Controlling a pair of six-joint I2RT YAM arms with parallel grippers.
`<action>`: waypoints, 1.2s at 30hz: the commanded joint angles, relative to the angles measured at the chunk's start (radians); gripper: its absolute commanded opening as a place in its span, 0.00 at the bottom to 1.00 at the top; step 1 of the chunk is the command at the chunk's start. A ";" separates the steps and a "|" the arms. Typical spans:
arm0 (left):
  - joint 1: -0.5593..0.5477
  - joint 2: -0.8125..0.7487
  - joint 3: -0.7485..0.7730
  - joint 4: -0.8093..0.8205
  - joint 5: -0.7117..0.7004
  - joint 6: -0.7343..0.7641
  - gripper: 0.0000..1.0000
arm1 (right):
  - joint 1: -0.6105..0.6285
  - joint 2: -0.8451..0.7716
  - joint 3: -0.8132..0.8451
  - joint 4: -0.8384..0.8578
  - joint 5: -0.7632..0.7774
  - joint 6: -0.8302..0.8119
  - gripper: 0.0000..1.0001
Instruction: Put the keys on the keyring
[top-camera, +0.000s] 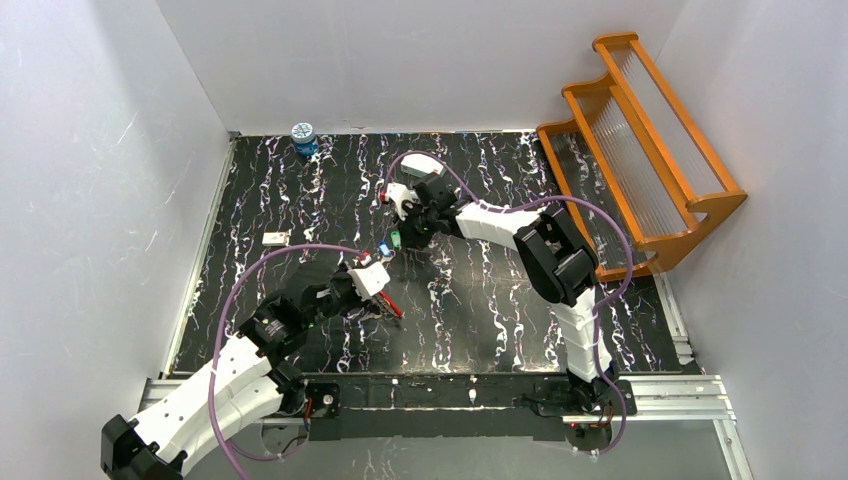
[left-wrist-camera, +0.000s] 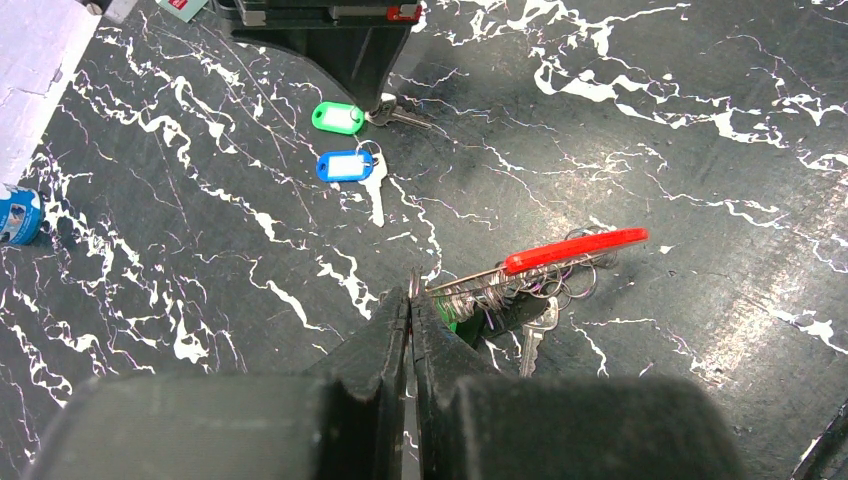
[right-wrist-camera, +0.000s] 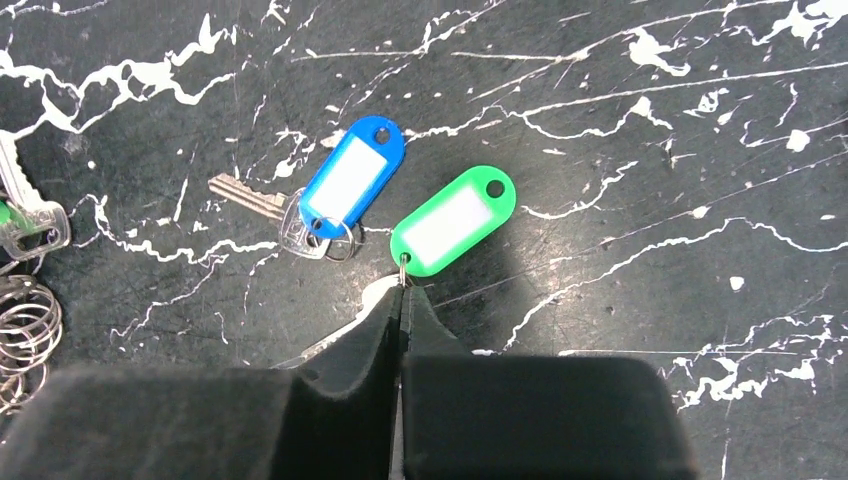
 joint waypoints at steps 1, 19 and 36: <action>0.004 -0.011 0.000 0.015 0.016 0.008 0.00 | -0.001 0.005 0.053 -0.008 -0.010 -0.011 0.07; 0.004 -0.006 0.000 0.018 0.038 0.006 0.00 | -0.085 -0.152 -0.094 0.100 -0.154 0.081 0.01; 0.004 0.172 0.022 0.103 0.322 -0.055 0.00 | -0.199 -0.596 -0.471 0.298 -0.117 0.313 0.01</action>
